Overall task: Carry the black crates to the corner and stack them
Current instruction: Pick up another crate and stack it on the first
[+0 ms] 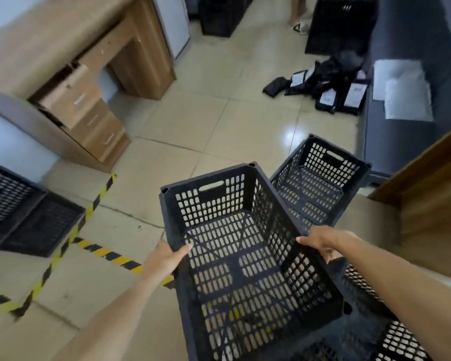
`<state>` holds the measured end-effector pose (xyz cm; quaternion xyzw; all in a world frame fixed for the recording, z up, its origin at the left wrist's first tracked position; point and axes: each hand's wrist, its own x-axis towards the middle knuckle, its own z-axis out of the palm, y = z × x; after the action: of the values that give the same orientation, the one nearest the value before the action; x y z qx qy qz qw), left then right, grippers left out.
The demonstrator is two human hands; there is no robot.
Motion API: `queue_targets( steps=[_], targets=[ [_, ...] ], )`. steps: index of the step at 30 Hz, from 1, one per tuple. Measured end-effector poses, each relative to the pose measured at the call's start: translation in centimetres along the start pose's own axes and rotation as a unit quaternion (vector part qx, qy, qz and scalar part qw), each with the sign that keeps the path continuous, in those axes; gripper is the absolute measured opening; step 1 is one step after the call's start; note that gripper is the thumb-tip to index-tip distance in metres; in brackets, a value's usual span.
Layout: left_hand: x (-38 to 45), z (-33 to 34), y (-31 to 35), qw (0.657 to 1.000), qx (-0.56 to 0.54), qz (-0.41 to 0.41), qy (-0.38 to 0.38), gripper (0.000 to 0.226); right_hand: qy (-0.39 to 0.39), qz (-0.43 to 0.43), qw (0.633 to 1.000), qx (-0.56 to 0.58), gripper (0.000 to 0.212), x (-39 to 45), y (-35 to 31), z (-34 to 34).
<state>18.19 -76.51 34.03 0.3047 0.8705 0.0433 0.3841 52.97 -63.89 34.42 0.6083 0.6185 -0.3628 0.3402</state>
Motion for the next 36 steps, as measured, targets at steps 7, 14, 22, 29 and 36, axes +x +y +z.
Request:
queue_targets(
  steps=[7,14,22,29,36],
  targets=[
    [-7.5,-8.6,0.8,0.998,-0.011,0.053,0.025,0.036,0.121,-0.027,0.989,-0.084,0.055,-10.8,-2.7,-2.9],
    [-13.9,-17.1,-3.1,0.999,-0.018,0.031,0.031,0.057,0.168,-0.087,0.967,-0.171,0.047,-21.3,-7.8,-5.1],
    [-16.9,-29.0,-8.1,0.995,0.043,0.035,0.083,0.045,0.155,-0.123,0.966,-0.166,0.040,-29.4,-16.8,-7.2],
    [-16.8,-37.7,-15.1,0.985,0.059,0.010,0.159,0.038,0.129,-0.138,0.974,-0.124,0.027,-31.7,-29.3,-7.2],
    [-14.4,-43.6,-22.5,0.975,0.059,-0.017,0.213,0.027,0.138,-0.182,0.966,-0.122,0.025,-31.2,-40.0,-5.5]
  ],
)
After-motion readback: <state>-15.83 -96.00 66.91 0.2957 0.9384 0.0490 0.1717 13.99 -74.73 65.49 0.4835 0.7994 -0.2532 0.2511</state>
